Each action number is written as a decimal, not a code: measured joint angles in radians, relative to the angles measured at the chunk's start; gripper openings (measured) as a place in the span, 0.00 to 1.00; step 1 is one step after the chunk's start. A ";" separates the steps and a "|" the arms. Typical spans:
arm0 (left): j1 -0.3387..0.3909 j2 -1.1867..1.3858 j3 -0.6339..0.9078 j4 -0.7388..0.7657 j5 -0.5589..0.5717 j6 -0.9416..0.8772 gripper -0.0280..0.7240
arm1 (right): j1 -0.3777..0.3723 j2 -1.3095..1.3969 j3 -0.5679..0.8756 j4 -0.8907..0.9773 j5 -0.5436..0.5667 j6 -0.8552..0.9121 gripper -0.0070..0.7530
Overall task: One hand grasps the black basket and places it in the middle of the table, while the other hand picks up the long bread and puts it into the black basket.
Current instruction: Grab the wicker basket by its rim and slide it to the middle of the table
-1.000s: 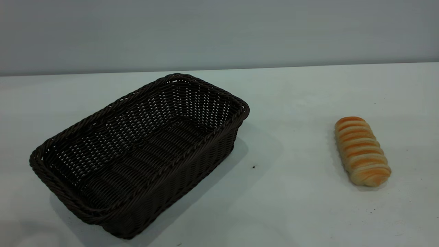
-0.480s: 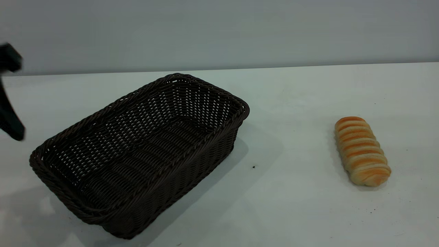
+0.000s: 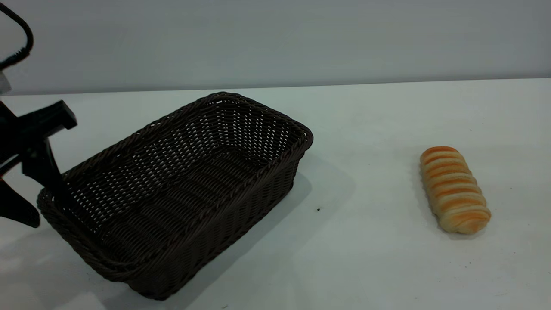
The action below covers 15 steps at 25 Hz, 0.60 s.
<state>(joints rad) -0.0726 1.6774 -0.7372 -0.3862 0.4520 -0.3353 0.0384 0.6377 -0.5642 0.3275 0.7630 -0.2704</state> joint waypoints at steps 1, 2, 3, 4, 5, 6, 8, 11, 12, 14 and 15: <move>0.000 0.007 0.000 -0.012 -0.010 0.000 0.59 | 0.000 0.000 0.000 0.000 0.000 0.000 0.63; 0.000 0.015 0.000 -0.024 -0.020 0.001 0.59 | 0.000 0.000 0.000 0.000 0.000 0.000 0.63; 0.000 0.022 -0.001 -0.035 -0.027 0.003 0.59 | 0.000 0.000 0.000 0.000 0.000 0.000 0.63; 0.000 0.029 -0.001 -0.043 -0.032 0.004 0.59 | 0.000 0.000 0.000 0.000 0.000 0.000 0.63; 0.000 0.035 -0.002 -0.046 -0.034 0.004 0.59 | 0.000 0.000 0.000 0.000 0.000 0.000 0.63; 0.000 0.044 -0.002 -0.048 -0.035 0.004 0.59 | 0.000 0.000 0.000 0.000 0.000 0.000 0.63; 0.000 0.065 -0.002 -0.051 -0.036 0.004 0.59 | 0.000 0.000 0.000 0.000 0.000 0.000 0.63; 0.000 0.094 -0.003 -0.051 -0.036 0.004 0.59 | 0.000 0.000 0.000 0.000 0.000 0.000 0.63; 0.000 0.101 -0.004 -0.051 -0.039 0.004 0.59 | 0.000 0.000 0.000 0.000 0.000 0.000 0.63; 0.000 0.115 -0.006 -0.051 -0.056 0.004 0.59 | 0.000 0.000 0.000 0.000 0.003 0.000 0.63; 0.000 0.125 -0.007 -0.052 -0.069 0.004 0.59 | 0.000 0.000 0.000 0.000 0.008 0.000 0.63</move>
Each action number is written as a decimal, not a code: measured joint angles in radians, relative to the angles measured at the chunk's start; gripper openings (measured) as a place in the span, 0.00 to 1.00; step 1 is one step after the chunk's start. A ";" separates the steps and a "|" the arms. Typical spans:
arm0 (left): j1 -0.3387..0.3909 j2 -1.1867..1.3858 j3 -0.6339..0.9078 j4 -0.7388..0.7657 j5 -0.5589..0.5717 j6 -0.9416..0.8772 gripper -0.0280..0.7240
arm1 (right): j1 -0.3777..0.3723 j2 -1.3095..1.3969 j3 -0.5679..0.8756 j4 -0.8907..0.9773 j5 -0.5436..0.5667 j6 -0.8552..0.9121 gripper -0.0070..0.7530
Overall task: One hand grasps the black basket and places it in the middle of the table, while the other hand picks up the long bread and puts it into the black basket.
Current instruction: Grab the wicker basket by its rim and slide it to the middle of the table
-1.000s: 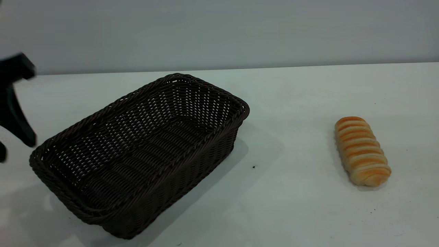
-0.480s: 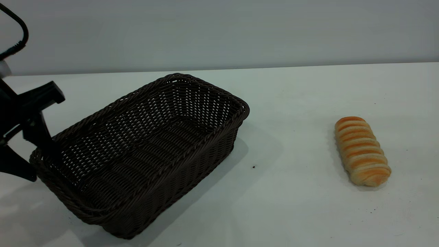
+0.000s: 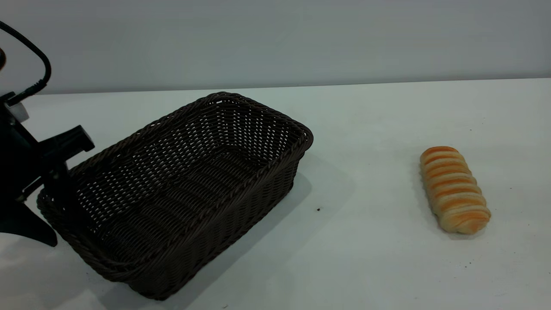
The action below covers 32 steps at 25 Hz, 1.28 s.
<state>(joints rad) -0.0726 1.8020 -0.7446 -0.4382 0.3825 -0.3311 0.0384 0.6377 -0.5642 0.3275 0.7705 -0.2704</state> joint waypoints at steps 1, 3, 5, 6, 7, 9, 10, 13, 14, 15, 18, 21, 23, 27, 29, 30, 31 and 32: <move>0.000 0.010 -0.001 -0.001 -0.017 0.000 0.59 | 0.000 0.000 0.000 0.000 0.003 0.000 0.63; -0.004 0.047 -0.001 -0.018 -0.052 0.000 0.59 | 0.000 0.000 0.000 0.000 0.005 0.000 0.63; -0.014 0.093 -0.002 -0.031 -0.100 0.000 0.59 | 0.000 0.000 0.000 0.000 0.007 0.000 0.63; -0.021 0.121 -0.002 -0.040 -0.122 0.000 0.58 | 0.000 0.000 0.000 0.000 0.007 0.000 0.63; -0.028 0.149 -0.003 -0.049 -0.145 0.003 0.56 | 0.000 0.000 0.000 0.000 0.007 0.000 0.63; -0.042 0.190 -0.005 -0.064 -0.181 0.009 0.48 | 0.000 0.000 0.000 0.000 0.008 0.000 0.63; -0.047 0.199 -0.007 -0.076 -0.188 0.008 0.41 | 0.000 0.000 0.000 0.000 0.009 0.000 0.63; -0.062 0.207 -0.021 -0.108 -0.226 0.005 0.24 | 0.000 0.000 0.000 0.000 0.017 0.000 0.63; -0.068 0.207 -0.026 -0.107 -0.227 0.016 0.24 | 0.000 0.000 0.000 0.000 0.020 0.000 0.63; -0.069 0.207 -0.032 -0.106 -0.223 0.023 0.24 | 0.000 0.000 0.000 0.000 0.022 0.000 0.63; -0.069 0.198 -0.071 -0.098 -0.184 0.081 0.24 | 0.000 0.000 0.000 0.000 0.033 0.000 0.63; -0.070 0.185 -0.173 -0.071 -0.086 0.233 0.24 | 0.000 0.000 0.000 0.000 0.040 0.000 0.63; -0.071 0.191 -0.268 -0.051 0.012 0.352 0.24 | 0.000 0.000 0.000 0.000 0.048 0.000 0.63; -0.073 0.255 -0.439 -0.022 0.151 0.425 0.23 | 0.000 0.000 0.000 0.000 0.059 0.000 0.63; -0.074 0.310 -0.525 0.007 0.190 0.423 0.23 | 0.000 0.000 0.000 -0.002 0.060 0.000 0.63; -0.074 0.334 -0.563 0.021 0.209 0.420 0.23 | 0.000 0.000 0.000 -0.003 0.060 0.000 0.63; -0.074 0.362 -0.591 0.037 0.227 0.419 0.23 | 0.000 0.000 0.000 -0.003 0.061 0.000 0.63; -0.074 0.389 -0.618 0.052 0.238 0.418 0.23 | 0.000 0.000 0.000 -0.003 0.061 0.000 0.63</move>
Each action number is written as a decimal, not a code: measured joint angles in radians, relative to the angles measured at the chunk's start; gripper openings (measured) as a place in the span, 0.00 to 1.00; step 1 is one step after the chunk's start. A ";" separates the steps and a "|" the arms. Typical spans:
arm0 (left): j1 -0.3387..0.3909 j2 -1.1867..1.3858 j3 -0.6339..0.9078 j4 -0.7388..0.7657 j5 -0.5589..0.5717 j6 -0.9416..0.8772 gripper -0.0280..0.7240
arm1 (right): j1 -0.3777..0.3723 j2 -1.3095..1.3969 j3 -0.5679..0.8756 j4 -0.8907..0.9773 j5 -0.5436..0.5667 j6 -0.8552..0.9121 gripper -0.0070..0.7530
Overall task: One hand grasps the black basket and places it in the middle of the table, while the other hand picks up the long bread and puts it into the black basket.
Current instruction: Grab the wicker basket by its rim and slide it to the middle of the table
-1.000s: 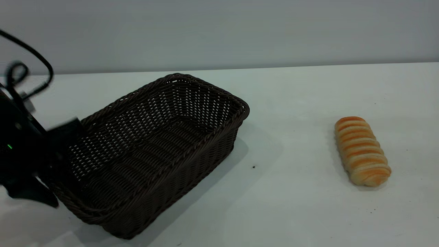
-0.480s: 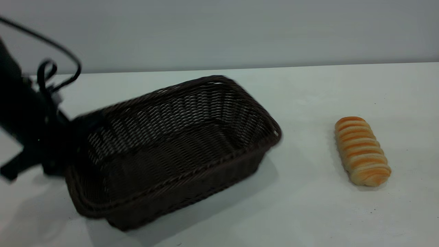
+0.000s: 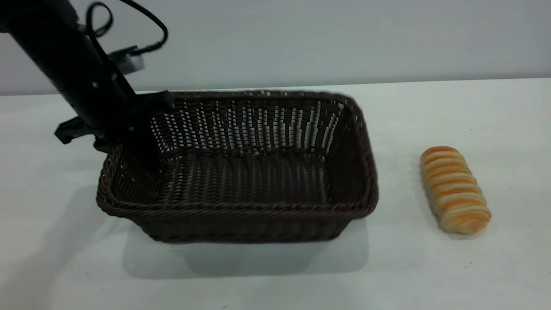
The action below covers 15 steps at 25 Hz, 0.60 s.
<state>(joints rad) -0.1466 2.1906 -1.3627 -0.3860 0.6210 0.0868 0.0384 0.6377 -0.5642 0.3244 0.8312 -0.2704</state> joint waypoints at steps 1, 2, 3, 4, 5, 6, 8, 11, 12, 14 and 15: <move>0.000 0.020 -0.020 0.007 0.011 -0.002 0.23 | 0.000 0.000 0.000 0.000 0.000 0.000 0.63; 0.000 0.039 -0.031 0.006 0.020 -0.005 0.23 | 0.000 0.000 0.000 0.000 0.002 0.000 0.63; 0.000 0.053 -0.038 0.004 0.025 -0.009 0.23 | 0.000 0.000 0.000 0.000 0.003 0.000 0.63; 0.000 0.065 -0.041 0.000 0.029 -0.013 0.23 | 0.000 0.000 0.000 0.000 0.004 0.000 0.63; 0.000 0.069 -0.042 -0.002 0.032 -0.019 0.23 | 0.000 0.000 0.000 0.000 0.004 0.000 0.63; 0.000 0.076 -0.042 -0.003 0.034 -0.024 0.23 | 0.000 0.000 0.000 0.000 0.005 0.001 0.63; 0.000 0.084 -0.042 -0.007 0.035 -0.028 0.23 | 0.000 0.000 0.000 0.000 0.006 0.001 0.63; 0.000 0.086 -0.042 -0.010 0.038 -0.028 0.27 | 0.000 0.000 0.000 -0.002 0.007 0.001 0.63; 0.000 0.086 -0.043 -0.011 0.038 -0.028 0.31 | 0.000 0.000 0.000 -0.004 0.008 0.001 0.63; 0.000 0.086 -0.044 -0.014 0.041 -0.028 0.44 | 0.000 0.000 0.000 -0.004 0.008 0.001 0.63; 0.000 0.086 -0.044 -0.017 0.045 -0.028 0.50 | 0.000 0.000 0.000 -0.004 0.008 0.001 0.63</move>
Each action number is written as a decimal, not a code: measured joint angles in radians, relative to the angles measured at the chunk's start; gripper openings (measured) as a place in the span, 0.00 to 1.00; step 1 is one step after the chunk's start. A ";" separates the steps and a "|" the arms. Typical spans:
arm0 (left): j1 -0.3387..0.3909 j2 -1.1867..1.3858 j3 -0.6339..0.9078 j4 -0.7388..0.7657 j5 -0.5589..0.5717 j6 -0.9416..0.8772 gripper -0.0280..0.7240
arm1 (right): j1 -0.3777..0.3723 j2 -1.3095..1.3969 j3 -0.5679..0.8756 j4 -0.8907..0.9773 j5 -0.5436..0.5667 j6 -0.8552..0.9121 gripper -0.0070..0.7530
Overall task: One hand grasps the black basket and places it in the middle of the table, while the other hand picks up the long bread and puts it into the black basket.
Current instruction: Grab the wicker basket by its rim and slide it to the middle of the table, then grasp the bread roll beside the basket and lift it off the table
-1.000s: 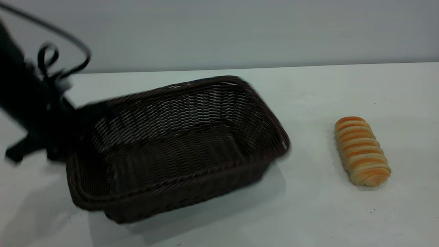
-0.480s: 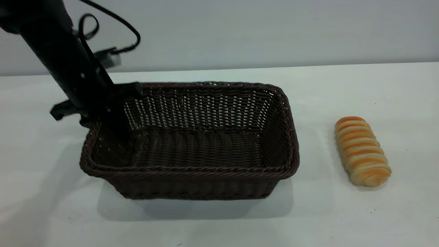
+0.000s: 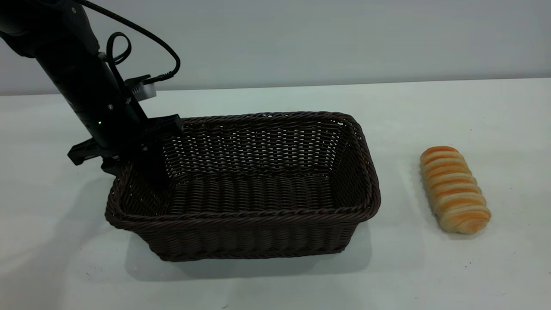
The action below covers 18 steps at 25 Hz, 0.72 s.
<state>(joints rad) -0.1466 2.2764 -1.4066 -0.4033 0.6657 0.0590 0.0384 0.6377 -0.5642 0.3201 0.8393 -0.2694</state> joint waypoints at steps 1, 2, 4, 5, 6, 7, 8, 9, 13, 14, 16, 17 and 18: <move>0.000 -0.003 0.000 0.000 0.004 0.000 0.57 | 0.000 0.000 0.000 -0.001 0.000 0.000 0.63; 0.001 -0.009 0.000 0.000 0.010 0.000 0.62 | 0.000 0.000 0.000 -0.004 0.000 0.000 0.63; 0.005 -0.029 -0.004 0.000 0.033 0.000 0.70 | 0.000 0.000 0.000 -0.009 0.001 0.000 0.63; 0.009 -0.047 -0.009 0.000 0.051 0.000 0.73 | 0.000 0.000 0.000 -0.013 0.002 0.000 0.63; 0.013 -0.068 -0.016 0.000 0.064 0.000 0.75 | 0.000 0.000 0.000 -0.013 0.002 0.000 0.63; 0.015 -0.092 -0.024 0.000 0.085 0.000 0.76 | 0.000 0.000 0.000 -0.014 0.003 0.000 0.63; 0.016 -0.113 -0.032 0.004 0.105 0.000 0.76 | 0.000 0.000 0.000 -0.019 0.003 0.000 0.63; 0.017 -0.140 -0.039 0.009 0.121 0.000 0.76 | 0.000 0.000 0.000 -0.025 0.003 0.000 0.63; 0.017 -0.259 -0.058 0.035 0.159 -0.001 0.76 | 0.000 0.027 0.000 -0.049 -0.008 0.000 0.63; 0.017 -0.295 -0.059 0.047 0.171 -0.001 0.76 | 0.000 0.050 0.000 -0.049 -0.019 -0.001 0.63; 0.017 -0.362 -0.065 0.065 0.194 -0.001 0.77 | 0.000 0.107 0.000 -0.040 -0.059 -0.002 0.63; 0.017 -0.400 -0.066 0.070 0.200 -0.002 0.77 | 0.000 0.148 0.000 -0.025 -0.085 -0.008 0.63; 0.017 -0.432 -0.066 0.074 0.209 -0.003 0.77 | 0.000 0.186 0.000 -0.005 -0.123 -0.024 0.63</move>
<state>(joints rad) -0.1295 1.8446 -1.4727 -0.3290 0.8744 0.0561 0.0384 0.8242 -0.5642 0.3150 0.7165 -0.2936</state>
